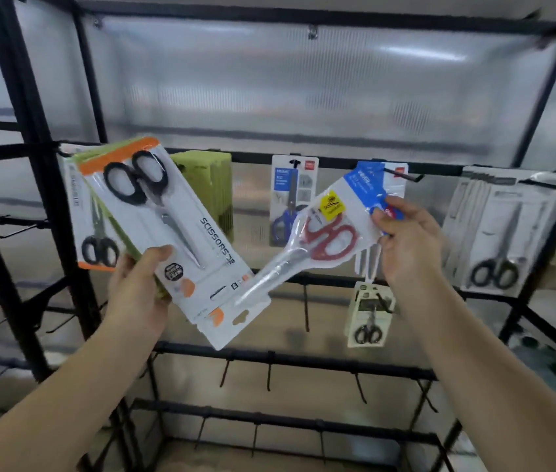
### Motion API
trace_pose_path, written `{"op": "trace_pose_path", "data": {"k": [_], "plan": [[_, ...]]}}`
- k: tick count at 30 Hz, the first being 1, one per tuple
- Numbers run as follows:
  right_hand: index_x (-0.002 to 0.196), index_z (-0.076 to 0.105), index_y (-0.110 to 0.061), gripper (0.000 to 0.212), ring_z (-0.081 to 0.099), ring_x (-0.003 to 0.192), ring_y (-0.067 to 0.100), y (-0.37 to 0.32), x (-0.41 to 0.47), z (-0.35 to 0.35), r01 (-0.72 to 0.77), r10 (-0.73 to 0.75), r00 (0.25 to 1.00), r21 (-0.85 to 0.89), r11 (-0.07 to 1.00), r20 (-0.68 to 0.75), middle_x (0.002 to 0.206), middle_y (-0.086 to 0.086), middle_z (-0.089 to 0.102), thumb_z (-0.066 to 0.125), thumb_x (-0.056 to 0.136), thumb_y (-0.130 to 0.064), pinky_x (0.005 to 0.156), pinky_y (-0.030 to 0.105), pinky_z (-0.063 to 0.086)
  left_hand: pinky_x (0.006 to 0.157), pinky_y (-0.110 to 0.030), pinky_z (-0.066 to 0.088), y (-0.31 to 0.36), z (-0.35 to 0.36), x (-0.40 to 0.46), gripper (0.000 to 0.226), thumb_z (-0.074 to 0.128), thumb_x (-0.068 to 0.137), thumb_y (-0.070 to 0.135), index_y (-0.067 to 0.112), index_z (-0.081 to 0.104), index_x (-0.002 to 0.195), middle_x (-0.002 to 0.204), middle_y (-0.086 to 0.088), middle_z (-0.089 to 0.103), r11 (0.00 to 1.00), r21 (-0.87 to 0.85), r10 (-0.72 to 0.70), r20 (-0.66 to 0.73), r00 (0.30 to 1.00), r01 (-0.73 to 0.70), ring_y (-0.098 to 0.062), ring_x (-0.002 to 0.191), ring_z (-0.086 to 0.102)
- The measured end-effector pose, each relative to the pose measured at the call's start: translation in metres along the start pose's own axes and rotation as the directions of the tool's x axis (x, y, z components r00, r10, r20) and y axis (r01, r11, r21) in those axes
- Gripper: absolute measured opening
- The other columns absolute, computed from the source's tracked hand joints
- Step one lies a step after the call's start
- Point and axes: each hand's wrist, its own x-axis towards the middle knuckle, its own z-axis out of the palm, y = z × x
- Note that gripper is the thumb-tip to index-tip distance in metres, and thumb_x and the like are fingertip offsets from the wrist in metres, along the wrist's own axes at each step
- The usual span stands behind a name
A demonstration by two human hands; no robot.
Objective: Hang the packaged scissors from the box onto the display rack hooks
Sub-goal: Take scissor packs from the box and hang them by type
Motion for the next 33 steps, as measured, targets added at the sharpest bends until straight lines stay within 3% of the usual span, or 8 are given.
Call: {"op": "trace_pose_path", "data": {"k": [4, 8, 12, 16, 21, 27, 30, 33], "plan": [[0.072, 0.066, -0.014, 0.03, 0.066, 0.063, 0.011, -0.021, 0.025, -0.019, 0.108, -0.086, 0.992, -0.261, 0.959, 0.093, 0.066, -0.003, 0.069, 0.062, 0.076, 0.016, 0.056, 0.02, 0.054, 0.044, -0.018, 0.045, -0.011, 0.018, -0.012, 0.027, 0.058, 0.085, 0.003, 0.028, 0.061, 0.076, 0.073, 0.008, 0.068, 0.998, 0.05, 0.035, 0.071, 0.997, -0.039, -0.012, 0.058, 0.062], [0.073, 0.068, -0.024, 0.034, 0.067, 0.071, 0.009, -0.04, 0.037, -0.031, 0.258, -0.175, 0.963, -0.531, 0.807, 0.203, 0.071, -0.011, 0.068, 0.066, 0.077, 0.01, 0.065, 0.024, 0.057, 0.045, -0.02, 0.049, -0.016, 0.034, -0.019, 0.025, 0.058, 0.087, 0.002, 0.026, 0.062, 0.084, 0.074, 0.008, 0.071, 0.99, 0.115, 0.057, 0.186, 0.981, -0.079, -0.011, 0.062, 0.068], [0.081, 0.069, -0.026, 0.034, 0.064, 0.067, -0.002, -0.059, 0.044, -0.035, 0.387, -0.3, 0.922, -0.582, 0.715, 0.244, 0.077, -0.016, 0.066, 0.065, 0.078, 0.007, 0.067, 0.019, 0.056, 0.05, -0.027, 0.054, -0.026, 0.053, -0.024, 0.023, 0.059, 0.086, 0.001, 0.023, 0.062, 0.09, 0.082, 0.004, 0.073, 0.989, 0.144, 0.012, 0.224, 0.974, -0.045, -0.016, 0.067, 0.07], [0.082, 0.067, -0.03, 0.031, 0.064, 0.084, 0.009, -0.067, 0.052, -0.034, 0.425, -0.332, 0.904, -0.637, 0.643, 0.268, 0.085, -0.016, 0.063, 0.066, 0.082, 0.001, 0.076, 0.033, 0.057, 0.048, -0.027, 0.054, -0.034, 0.069, -0.028, 0.025, 0.058, 0.086, -0.002, 0.022, 0.062, 0.093, 0.08, 0.005, 0.074, 0.988, 0.148, -0.001, 0.269, 0.963, -0.04, -0.015, 0.064, 0.07], [0.089, 0.068, -0.027, 0.027, 0.065, 0.094, 0.016, -0.069, 0.061, -0.034, 0.439, -0.349, 0.896, -0.665, 0.604, 0.275, 0.085, -0.017, 0.062, 0.064, 0.084, -0.001, 0.077, 0.034, 0.057, 0.049, -0.028, 0.054, -0.043, 0.081, -0.028, 0.028, 0.058, 0.085, -0.003, 0.023, 0.063, 0.093, 0.082, 0.004, 0.074, 0.988, 0.15, -0.013, 0.313, 0.95, -0.036, -0.016, 0.066, 0.071], [0.107, 0.07, -0.015, 0.027, 0.06, 0.082, 0.002, -0.062, 0.068, -0.04, 0.505, -0.358, 0.858, -0.735, 0.453, 0.368, 0.092, -0.012, 0.063, 0.063, 0.085, -0.001, 0.075, 0.012, 0.051, 0.052, -0.031, 0.056, -0.05, 0.09, -0.029, 0.03, 0.059, 0.084, -0.002, 0.026, 0.067, 0.088, 0.086, 0.001, 0.074, 0.991, 0.134, -0.03, 0.346, 0.938, -0.017, -0.019, 0.069, 0.071], [0.11, 0.069, -0.014, 0.027, 0.058, 0.08, 0.003, -0.052, 0.082, -0.038, 0.503, -0.382, 0.852, -0.758, 0.414, 0.357, 0.1, -0.007, 0.064, 0.06, 0.087, -0.002, 0.063, 0.002, 0.043, 0.054, -0.033, 0.057, -0.052, 0.094, -0.028, 0.032, 0.06, 0.083, -0.001, 0.029, 0.07, 0.08, 0.087, -0.002, 0.074, 0.993, 0.121, -0.041, 0.353, 0.935, -0.002, -0.021, 0.069, 0.071], [0.117, 0.064, -0.01, 0.032, 0.058, 0.1, 0.013, -0.039, 0.105, -0.029, 0.491, -0.336, 0.86, -0.799, 0.346, 0.383, 0.115, 0.004, 0.063, 0.056, 0.088, 0.001, 0.07, 0.008, 0.041, 0.052, -0.032, 0.056, -0.051, 0.098, -0.026, 0.028, 0.061, 0.082, -0.001, 0.025, 0.068, 0.088, 0.086, -0.002, 0.074, 0.993, 0.118, -0.047, 0.347, 0.937, 0.006, -0.02, 0.068, 0.071]]}}
